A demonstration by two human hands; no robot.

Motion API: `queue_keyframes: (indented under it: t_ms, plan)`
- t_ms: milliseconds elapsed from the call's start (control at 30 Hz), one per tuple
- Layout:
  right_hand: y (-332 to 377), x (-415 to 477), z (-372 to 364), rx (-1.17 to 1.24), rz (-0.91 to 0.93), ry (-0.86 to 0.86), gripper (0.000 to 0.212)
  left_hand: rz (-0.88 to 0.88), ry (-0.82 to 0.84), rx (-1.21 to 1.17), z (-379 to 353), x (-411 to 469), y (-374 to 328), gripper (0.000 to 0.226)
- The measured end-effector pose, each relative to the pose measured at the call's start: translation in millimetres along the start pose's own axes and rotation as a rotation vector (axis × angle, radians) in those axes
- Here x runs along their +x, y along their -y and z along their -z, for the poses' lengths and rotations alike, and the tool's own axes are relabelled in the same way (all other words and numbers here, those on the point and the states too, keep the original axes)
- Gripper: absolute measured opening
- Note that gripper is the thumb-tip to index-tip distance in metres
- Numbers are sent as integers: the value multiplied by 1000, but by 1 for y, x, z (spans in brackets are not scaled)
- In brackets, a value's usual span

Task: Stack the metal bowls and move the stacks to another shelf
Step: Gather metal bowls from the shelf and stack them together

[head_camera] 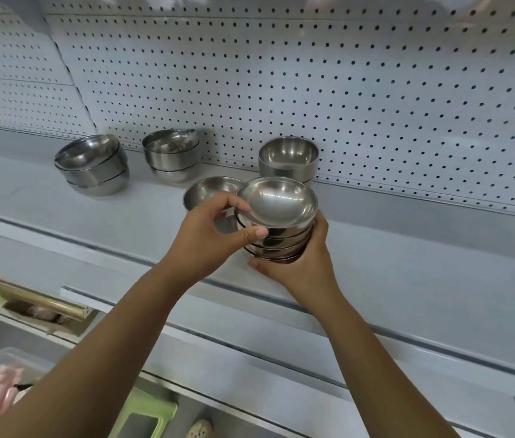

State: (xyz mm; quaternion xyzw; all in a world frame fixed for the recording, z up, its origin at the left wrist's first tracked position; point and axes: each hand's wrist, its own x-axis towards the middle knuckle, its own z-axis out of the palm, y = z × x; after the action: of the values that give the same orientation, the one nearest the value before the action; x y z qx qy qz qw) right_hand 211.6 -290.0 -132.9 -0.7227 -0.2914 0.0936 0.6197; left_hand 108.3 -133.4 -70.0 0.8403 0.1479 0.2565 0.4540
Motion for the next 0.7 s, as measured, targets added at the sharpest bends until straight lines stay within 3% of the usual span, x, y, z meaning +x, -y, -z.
queue_keyframes:
  t_ms: [200, 433, 533, 700]
  plan:
    - [3, -1, -1, -21, -6, -14, 127, -43, 12, -34, 9, 1, 6, 51]
    - [3, 0, -2, -22, -30, -83, 129, 31, -237, 49, 34, 36, 19, 34]
    - [4, 2, -6, -23, -45, -113, 130, 49, -278, 125, 49, 65, 23, 38]
    - [7, 3, -11, -24, -51, -144, 130, 40, -307, 205, 72, 114, 32, 27]
